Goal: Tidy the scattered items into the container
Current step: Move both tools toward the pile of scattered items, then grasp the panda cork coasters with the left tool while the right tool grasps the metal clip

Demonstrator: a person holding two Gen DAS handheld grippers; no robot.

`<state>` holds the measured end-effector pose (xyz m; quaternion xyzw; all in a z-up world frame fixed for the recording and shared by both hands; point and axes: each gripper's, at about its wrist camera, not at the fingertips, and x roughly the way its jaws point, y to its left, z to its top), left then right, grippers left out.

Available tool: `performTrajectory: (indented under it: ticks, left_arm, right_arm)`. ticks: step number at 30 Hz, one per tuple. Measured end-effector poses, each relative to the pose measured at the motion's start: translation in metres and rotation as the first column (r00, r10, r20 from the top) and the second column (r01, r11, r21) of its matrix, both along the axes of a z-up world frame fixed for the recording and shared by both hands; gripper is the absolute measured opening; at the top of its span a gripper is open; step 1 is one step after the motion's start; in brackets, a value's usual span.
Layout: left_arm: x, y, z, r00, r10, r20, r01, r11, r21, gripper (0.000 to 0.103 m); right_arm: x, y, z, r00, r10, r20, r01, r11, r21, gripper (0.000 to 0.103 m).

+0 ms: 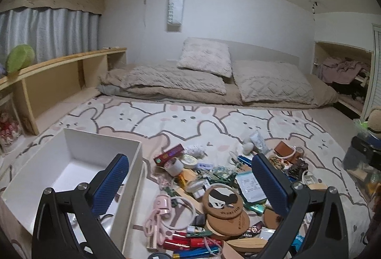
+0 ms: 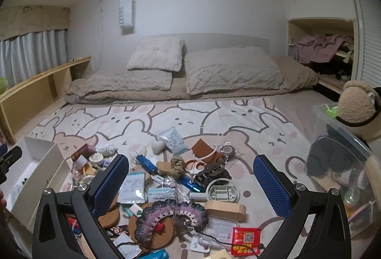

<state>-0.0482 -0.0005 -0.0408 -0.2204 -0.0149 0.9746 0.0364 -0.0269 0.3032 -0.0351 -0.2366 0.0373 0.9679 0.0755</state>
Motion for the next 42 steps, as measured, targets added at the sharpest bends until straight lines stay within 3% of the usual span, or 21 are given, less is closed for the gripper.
performTrajectory:
  ticks: [13, 21, 26, 32, 36, 37, 42]
  left_arm:
    - [-0.027, 0.016, -0.034, 0.991, -0.079, 0.111, 0.081, 0.997, -0.012, 0.103]
    - [-0.044, 0.023, -0.06, 0.972, -0.115, 0.206, 0.113, 0.993, 0.017, 0.103]
    - [-0.054, 0.027, -0.077, 0.96, -0.099, 0.263, 0.105, 0.994, -0.006, 0.103]
    - [-0.058, 0.03, -0.093, 0.941, -0.13, 0.312, 0.126, 0.992, 0.033, 0.103]
    - [-0.057, 0.032, -0.101, 0.934, -0.128, 0.332, 0.126, 0.992, 0.027, 0.103]
    - [-0.056, 0.033, -0.102, 0.933, -0.132, 0.336, 0.131, 0.991, 0.026, 0.103]
    - [-0.055, 0.025, -0.105, 0.924, -0.152, 0.351, 0.132, 0.988, 0.081, 0.103]
  right_arm:
    - [-0.029, 0.0, -0.035, 0.998, 0.051, 0.04, -0.049, 0.998, -0.05, 0.103]
    - [-0.053, 0.006, -0.064, 0.982, 0.076, 0.172, -0.066, 0.996, -0.066, 0.103]
    - [-0.064, 0.014, -0.085, 0.964, 0.094, 0.249, -0.071, 0.992, -0.1, 0.103]
    - [-0.069, 0.022, -0.111, 0.934, 0.146, 0.327, -0.081, 0.976, -0.204, 0.103]
    - [-0.066, 0.012, -0.116, 0.918, 0.162, 0.361, -0.106, 0.98, -0.171, 0.103]
    - [-0.065, 0.008, -0.115, 0.915, 0.179, 0.362, -0.124, 0.978, -0.17, 0.101]
    - [-0.058, -0.002, -0.122, 0.88, 0.27, 0.39, -0.174, 0.949, -0.265, 0.066]
